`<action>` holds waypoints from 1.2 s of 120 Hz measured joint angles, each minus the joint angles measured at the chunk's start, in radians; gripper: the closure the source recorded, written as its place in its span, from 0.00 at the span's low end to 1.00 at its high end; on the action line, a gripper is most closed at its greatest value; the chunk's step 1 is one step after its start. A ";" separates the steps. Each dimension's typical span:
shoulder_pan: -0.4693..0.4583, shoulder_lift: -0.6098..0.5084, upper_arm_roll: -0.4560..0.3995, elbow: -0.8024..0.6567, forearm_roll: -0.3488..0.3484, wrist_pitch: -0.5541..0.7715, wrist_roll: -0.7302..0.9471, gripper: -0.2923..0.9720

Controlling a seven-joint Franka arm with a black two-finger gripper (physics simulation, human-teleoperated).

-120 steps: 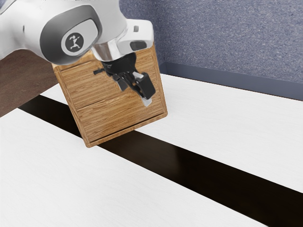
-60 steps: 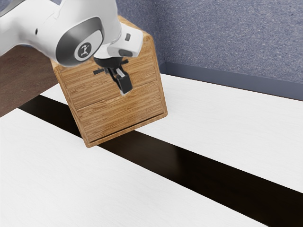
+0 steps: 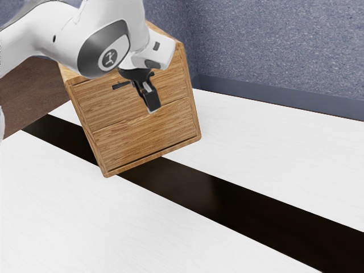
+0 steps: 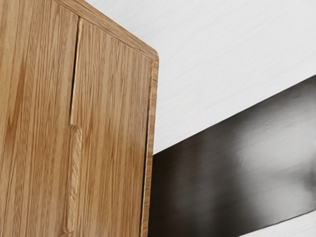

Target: Pull the drawer handle with one arm to open the drawer

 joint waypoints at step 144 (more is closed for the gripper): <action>0.318 0.150 -0.245 0.199 0.005 0.011 0.134 0.23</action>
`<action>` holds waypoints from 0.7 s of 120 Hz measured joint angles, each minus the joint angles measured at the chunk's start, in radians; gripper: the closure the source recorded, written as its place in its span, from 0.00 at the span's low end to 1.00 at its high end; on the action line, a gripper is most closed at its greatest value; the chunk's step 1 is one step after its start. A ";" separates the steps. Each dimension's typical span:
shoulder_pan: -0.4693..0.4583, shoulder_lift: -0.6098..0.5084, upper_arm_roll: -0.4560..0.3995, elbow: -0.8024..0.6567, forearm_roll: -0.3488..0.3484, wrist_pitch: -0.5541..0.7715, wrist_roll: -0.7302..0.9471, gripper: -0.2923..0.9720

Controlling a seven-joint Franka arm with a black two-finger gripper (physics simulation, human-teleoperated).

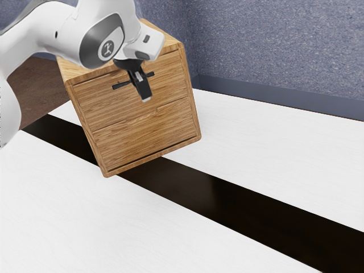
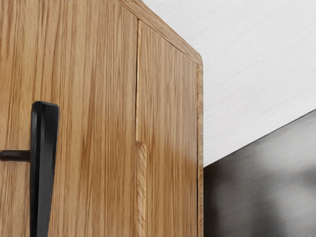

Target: Pull the drawer handle with one arm to open the drawer

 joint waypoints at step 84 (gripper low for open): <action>0.012 0.087 0.000 0.065 -0.004 -0.003 0.041 0.23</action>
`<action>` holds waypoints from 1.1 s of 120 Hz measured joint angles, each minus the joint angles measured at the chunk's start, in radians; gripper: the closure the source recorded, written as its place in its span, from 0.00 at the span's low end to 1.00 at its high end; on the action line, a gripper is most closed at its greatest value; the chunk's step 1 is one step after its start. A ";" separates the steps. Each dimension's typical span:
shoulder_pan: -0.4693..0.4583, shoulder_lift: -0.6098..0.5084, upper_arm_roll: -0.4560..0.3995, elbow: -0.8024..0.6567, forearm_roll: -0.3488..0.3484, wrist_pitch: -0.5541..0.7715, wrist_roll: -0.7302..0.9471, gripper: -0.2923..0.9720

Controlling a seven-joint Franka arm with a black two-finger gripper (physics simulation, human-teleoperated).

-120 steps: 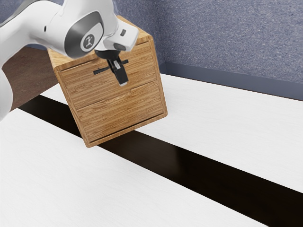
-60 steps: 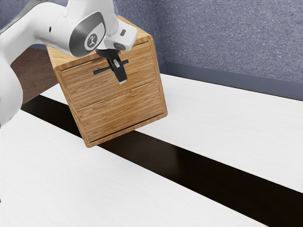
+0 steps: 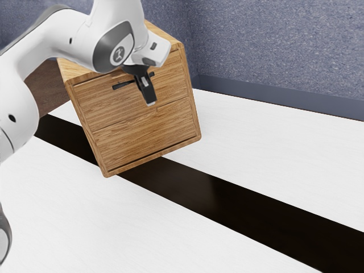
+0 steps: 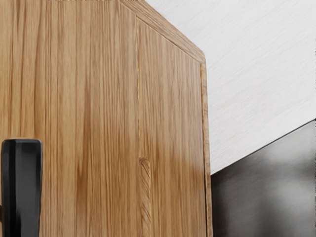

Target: Pull the drawer handle with one arm to open the drawer

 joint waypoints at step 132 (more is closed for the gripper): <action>-0.041 -0.074 0.000 -0.062 0.015 -0.084 0.021 0.45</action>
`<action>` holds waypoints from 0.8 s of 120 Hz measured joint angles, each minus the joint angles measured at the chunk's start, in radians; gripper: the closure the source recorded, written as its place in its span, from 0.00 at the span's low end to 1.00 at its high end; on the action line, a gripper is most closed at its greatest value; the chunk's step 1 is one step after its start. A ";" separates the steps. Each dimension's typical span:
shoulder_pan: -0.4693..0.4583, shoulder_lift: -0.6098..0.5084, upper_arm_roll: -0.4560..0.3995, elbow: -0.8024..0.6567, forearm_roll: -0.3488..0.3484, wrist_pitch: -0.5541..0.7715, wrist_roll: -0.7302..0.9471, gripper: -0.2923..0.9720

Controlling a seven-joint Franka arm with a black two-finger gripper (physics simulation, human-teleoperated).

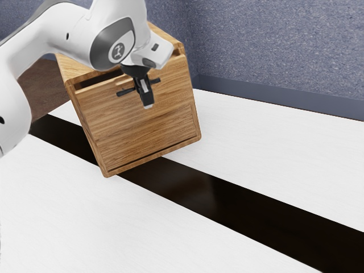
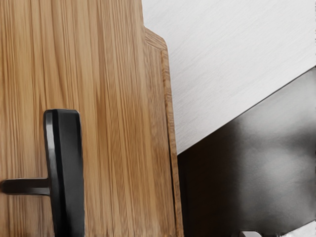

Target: Pull the drawer handle with one arm to open the drawer

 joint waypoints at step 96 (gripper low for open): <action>-0.043 -0.098 -0.008 -0.123 0.006 0.001 -0.021 0.48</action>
